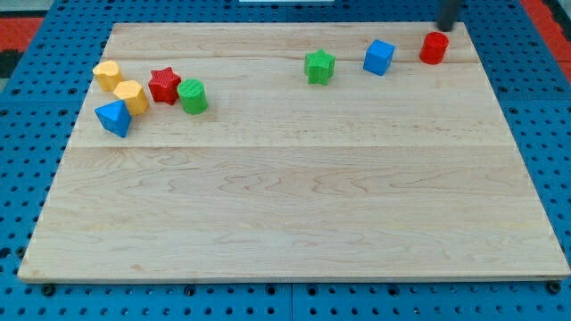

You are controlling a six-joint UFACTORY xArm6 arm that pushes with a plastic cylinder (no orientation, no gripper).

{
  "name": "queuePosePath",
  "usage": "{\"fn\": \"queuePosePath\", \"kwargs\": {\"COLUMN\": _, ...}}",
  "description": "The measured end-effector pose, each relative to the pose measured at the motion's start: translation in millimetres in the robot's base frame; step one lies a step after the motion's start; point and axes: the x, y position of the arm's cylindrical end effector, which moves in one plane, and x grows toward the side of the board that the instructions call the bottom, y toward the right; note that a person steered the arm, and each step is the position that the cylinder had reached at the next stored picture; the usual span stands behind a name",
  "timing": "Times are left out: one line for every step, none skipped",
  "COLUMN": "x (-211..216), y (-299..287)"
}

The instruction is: Place the blue cube and red circle diagonally to each other

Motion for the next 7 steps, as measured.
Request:
{"fn": "queuePosePath", "kwargs": {"x": 83, "y": -24}}
{"fn": "queuePosePath", "kwargs": {"x": 61, "y": 6}}
{"fn": "queuePosePath", "kwargs": {"x": 0, "y": 3}}
{"fn": "queuePosePath", "kwargs": {"x": 11, "y": -56}}
{"fn": "queuePosePath", "kwargs": {"x": 106, "y": -71}}
{"fn": "queuePosePath", "kwargs": {"x": 140, "y": -83}}
{"fn": "queuePosePath", "kwargs": {"x": 91, "y": -58}}
